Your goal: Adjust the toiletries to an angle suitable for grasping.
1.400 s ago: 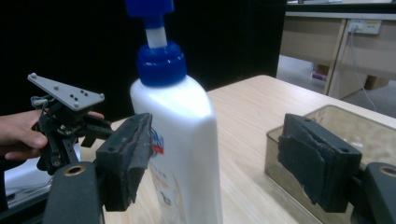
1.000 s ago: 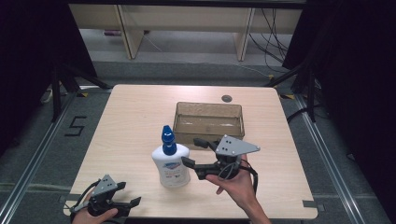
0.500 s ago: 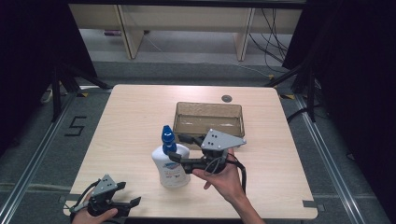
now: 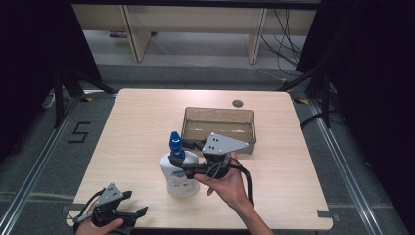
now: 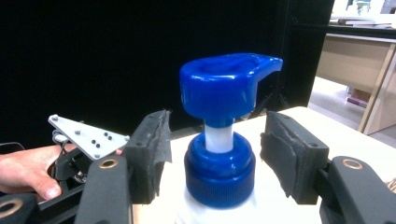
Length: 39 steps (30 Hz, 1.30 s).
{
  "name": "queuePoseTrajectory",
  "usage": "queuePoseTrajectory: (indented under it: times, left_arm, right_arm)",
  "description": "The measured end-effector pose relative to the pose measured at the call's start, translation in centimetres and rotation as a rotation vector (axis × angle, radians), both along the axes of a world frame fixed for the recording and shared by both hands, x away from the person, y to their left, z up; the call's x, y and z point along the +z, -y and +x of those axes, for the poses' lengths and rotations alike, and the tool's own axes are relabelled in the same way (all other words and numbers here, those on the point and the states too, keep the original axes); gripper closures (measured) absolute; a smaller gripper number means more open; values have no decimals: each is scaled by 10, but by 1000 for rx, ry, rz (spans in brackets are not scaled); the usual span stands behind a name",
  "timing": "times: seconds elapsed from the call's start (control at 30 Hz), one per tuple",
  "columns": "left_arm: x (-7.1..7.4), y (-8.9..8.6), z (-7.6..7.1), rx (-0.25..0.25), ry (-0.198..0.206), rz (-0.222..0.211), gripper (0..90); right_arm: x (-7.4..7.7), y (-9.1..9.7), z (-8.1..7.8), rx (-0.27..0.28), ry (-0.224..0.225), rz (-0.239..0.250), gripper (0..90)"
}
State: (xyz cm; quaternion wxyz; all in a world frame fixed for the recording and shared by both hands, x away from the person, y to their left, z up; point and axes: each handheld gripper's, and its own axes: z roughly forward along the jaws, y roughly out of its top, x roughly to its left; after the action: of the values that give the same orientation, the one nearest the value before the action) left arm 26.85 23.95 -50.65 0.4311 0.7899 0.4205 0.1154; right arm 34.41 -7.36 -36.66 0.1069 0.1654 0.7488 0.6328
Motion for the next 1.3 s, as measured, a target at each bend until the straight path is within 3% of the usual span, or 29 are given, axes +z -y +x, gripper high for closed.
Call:
queuePoseTrajectory:
  times: [0.03, 0.13, 0.2, 0.43, 0.9, 1.3]
  left_arm:
    - [0, 0, 0, 0, 0, 0, 157]
    - [0, 0, 0, 1, 0, -5, 157]
    - [0, 0, 0, 0, -1, 0, 157]
    - [0, 0, 0, 0, -1, -1, 157]
    - [0, 0, 0, -2, -1, 0, 157]
    - [0, 0, 0, -2, -3, 4, 157]
  right_arm:
    - [0, -1, 2, -1, 23, -1, 421]
    - [-1, -4, 1, -3, -4, -5, 431]
    - [-1, -5, 4, 3, 34, -6, 440]
    - [-2, -11, 5, 15, 19, -5, 482]
    - [-2, -15, 8, 11, 44, -3, 582]
    - [-2, -16, 8, -1, 44, 7, 605]
